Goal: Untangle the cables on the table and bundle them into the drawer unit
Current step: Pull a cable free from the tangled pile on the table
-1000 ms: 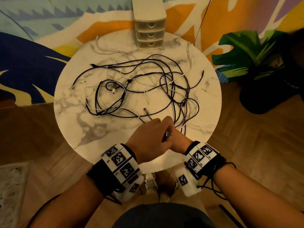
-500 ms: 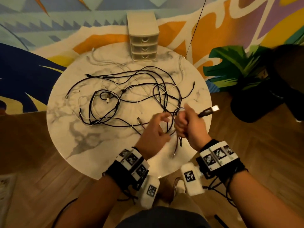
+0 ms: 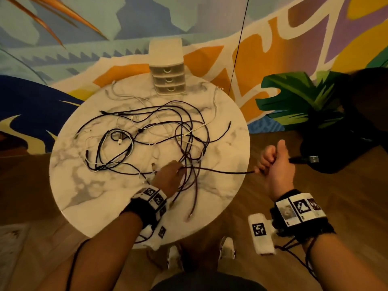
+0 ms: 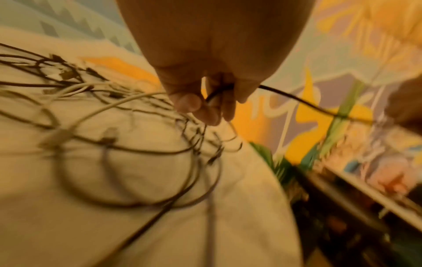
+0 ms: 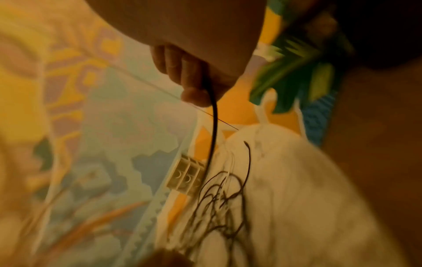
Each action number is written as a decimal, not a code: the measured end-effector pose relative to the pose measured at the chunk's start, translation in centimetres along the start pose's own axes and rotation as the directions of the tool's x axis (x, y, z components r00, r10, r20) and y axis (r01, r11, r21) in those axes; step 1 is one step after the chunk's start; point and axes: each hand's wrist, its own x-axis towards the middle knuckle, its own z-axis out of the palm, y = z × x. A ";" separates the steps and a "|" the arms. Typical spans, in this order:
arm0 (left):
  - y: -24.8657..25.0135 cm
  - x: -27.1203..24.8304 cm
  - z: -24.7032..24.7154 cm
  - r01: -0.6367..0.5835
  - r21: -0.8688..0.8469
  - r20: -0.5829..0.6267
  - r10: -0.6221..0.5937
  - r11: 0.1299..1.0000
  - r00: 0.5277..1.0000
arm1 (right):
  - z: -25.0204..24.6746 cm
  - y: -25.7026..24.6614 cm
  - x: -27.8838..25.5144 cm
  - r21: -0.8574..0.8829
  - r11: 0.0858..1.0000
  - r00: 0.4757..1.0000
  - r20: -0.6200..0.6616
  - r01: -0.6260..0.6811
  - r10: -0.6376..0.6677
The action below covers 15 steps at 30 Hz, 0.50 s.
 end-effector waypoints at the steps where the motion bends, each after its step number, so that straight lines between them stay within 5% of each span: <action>1: 1.8 0.5 -0.3 0.019 -0.012 -0.100 -0.020 1.000 0.995 | -0.4 -0.5 0.0 -0.167 0.982 0.996 -0.004 0.088 -0.090; 4: 8.5 0.3 -0.5 -0.013 -0.065 -0.291 -0.007 0.998 0.957 | -0.9 -1.6 -0.7 -0.605 0.757 0.964 0.237 0.245 -0.123; 6: 12.1 -0.5 0.7 -0.106 -0.003 -0.276 0.101 0.994 0.956 | -0.8 -1.4 -1.3 -0.700 0.662 0.883 0.453 0.268 0.122; 9: 14.7 -1.6 3.5 -0.139 0.037 -0.120 0.142 0.990 0.983 | -1.7 0.0 -0.9 -0.840 0.467 0.811 0.464 0.276 0.356; 13: 14.2 -2.2 6.5 -0.131 -0.055 -0.095 0.125 0.990 0.988 | -2.7 2.1 0.8 -0.736 0.676 0.889 0.292 -0.027 0.354; 15: 13.4 -2.2 7.9 -0.096 -0.141 -0.087 0.084 0.985 0.993 | -2.8 2.6 1.8 -0.710 0.704 0.908 0.288 -0.011 0.304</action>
